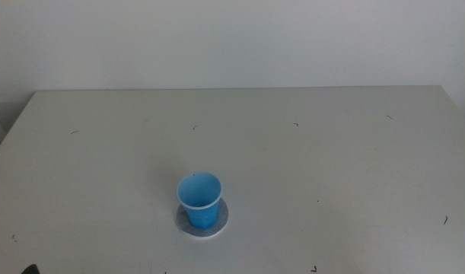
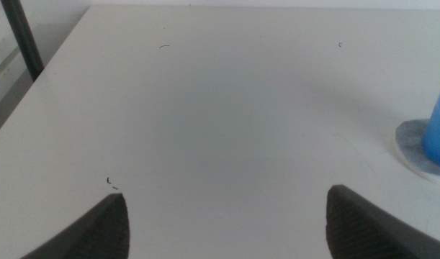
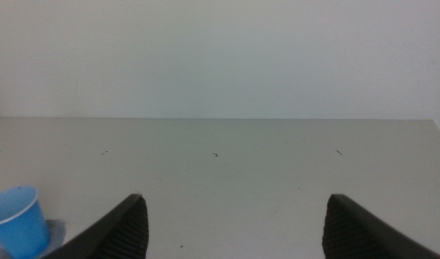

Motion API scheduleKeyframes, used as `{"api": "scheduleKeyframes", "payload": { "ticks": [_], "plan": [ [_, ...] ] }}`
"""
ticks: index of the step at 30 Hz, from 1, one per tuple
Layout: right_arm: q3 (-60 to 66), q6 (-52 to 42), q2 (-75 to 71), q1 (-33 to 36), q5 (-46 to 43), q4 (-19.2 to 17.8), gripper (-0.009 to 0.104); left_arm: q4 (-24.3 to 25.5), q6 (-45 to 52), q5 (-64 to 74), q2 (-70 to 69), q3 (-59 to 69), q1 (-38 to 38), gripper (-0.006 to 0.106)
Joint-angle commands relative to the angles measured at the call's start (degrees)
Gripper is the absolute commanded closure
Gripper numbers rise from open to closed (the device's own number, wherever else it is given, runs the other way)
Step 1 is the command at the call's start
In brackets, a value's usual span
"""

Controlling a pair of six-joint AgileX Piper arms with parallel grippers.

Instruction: Place an empty cup on a cup mat.

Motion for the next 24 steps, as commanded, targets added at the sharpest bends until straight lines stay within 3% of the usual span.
{"api": "scheduleKeyframes", "payload": {
  "ticks": [1, 3, 6, 11, 18, 24],
  "plan": [
    [-0.8, 1.7, 0.5, -1.4, -6.0, -4.2, 0.033, 0.0, -0.6, -3.8, -0.7, -0.3, 0.1, -0.005],
    [-0.8, -0.5, 0.5, -2.9, -6.0, -2.8, 0.033, 0.0, -0.6, -3.8, -0.7, -0.3, 0.1, -0.005],
    [-0.8, -9.4, 0.5, -5.9, -5.8, 3.1, 0.033, 0.0, -0.6, -3.8, -0.7, -0.3, 0.1, -0.005],
    [-0.7, -22.9, 0.5, -9.7, -6.0, 6.1, 0.033, 0.0, -0.6, -3.8, -0.7, -0.3, 0.1, -0.005],
    [5.1, -24.4, 0.5, -10.9, -15.0, 15.9, 0.033, 0.0, -0.6, -3.8, -0.7, -0.3, 0.1, -0.005],
    [11.3, -24.4, 0.5, -10.9, -21.2, 18.5, 0.033, 0.0, -0.6, -3.8, -0.7, -0.3, 0.1, -0.005]
  ]
}}
